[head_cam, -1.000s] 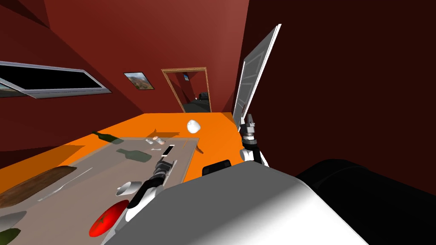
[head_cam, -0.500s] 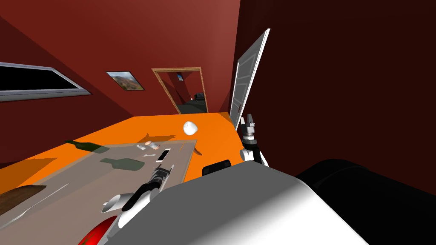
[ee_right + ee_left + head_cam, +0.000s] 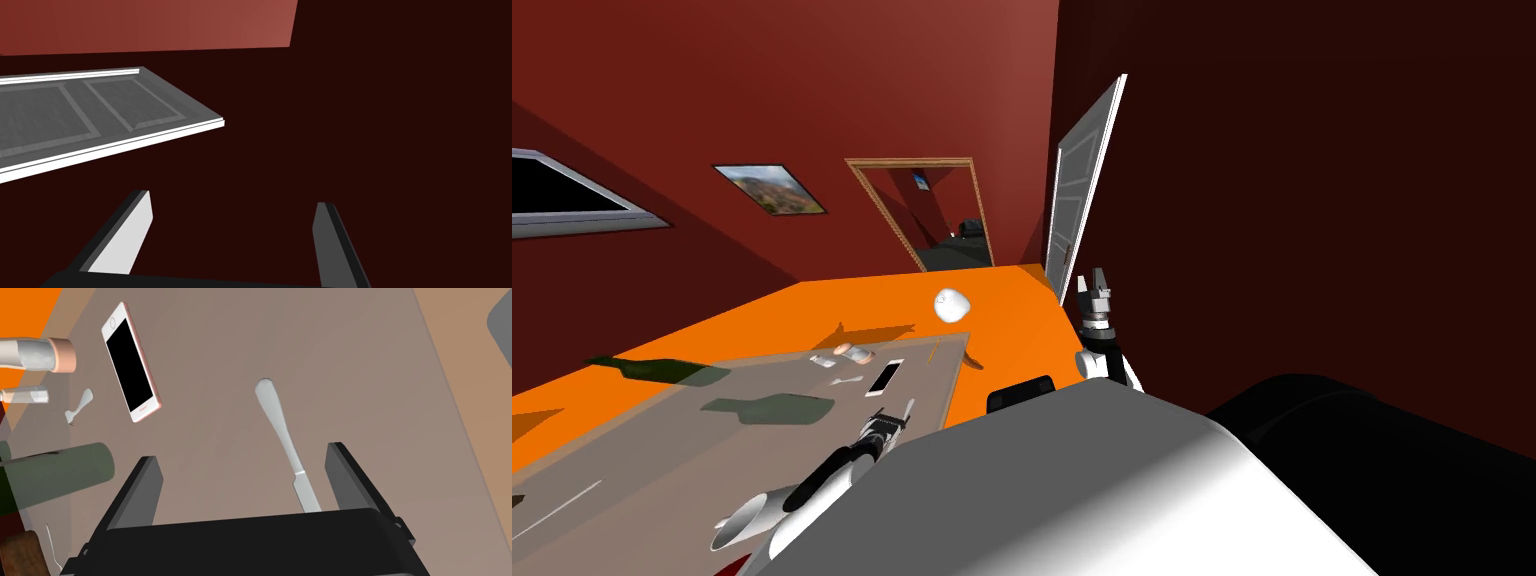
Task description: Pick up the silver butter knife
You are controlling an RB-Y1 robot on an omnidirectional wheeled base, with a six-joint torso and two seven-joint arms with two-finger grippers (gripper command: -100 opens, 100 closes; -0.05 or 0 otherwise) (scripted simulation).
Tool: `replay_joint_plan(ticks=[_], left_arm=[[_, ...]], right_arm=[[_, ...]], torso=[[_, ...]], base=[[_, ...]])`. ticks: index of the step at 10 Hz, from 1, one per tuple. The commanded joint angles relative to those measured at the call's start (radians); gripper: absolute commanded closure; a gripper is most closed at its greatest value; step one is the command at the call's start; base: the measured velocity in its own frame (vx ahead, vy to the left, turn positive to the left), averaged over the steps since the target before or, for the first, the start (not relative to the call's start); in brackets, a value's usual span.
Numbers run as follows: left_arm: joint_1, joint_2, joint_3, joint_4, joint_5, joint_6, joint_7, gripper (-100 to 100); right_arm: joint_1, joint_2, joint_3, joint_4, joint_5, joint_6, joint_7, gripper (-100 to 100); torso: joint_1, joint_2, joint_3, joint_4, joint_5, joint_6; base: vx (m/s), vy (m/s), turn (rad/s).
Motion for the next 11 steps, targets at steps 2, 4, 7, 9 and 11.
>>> replay_joint_plan(ticks=[2,4,7,9,11], left_arm=[[-0.021,0.014,0.017,0.058,0.028,0.067,0.024,-100],[-0.034,0.028,0.025,0.097,0.057,0.118,0.042,-100],[-0.046,0.040,0.031,0.174,0.085,0.162,0.060,-100],[-0.058,0.051,0.038,0.201,0.112,0.203,0.076,-100],[-0.070,0.061,0.044,0.263,0.136,0.242,0.091,-100]], right_arm=[[0.000,0.000,0.000,0.000,0.000,0.000,0.000,0],[0.000,0.000,0.000,0.000,0.000,0.000,0.000,0],[0.000,0.000,0.000,0.000,0.000,0.000,0.000,0],[0.000,0.000,0.000,0.000,0.000,0.000,0.000,0],[0.000,0.000,0.000,0.000,0.000,0.000,0.000,0]], torso=[[-0.001,0.001,0.000,0.000,0.000,0.000],[0.000,0.000,0.000,0.000,0.000,0.000],[0.000,-0.001,0.000,0.000,0.000,0.000],[-0.001,0.000,0.000,0.000,0.000,0.000],[0.000,0.000,0.000,0.000,0.000,0.000]], base=[[0.013,0.012,-0.066],[0.024,0.022,-0.119],[0.030,0.024,-0.091],[0.018,0.014,-0.048],[0.031,0.026,-0.104]])
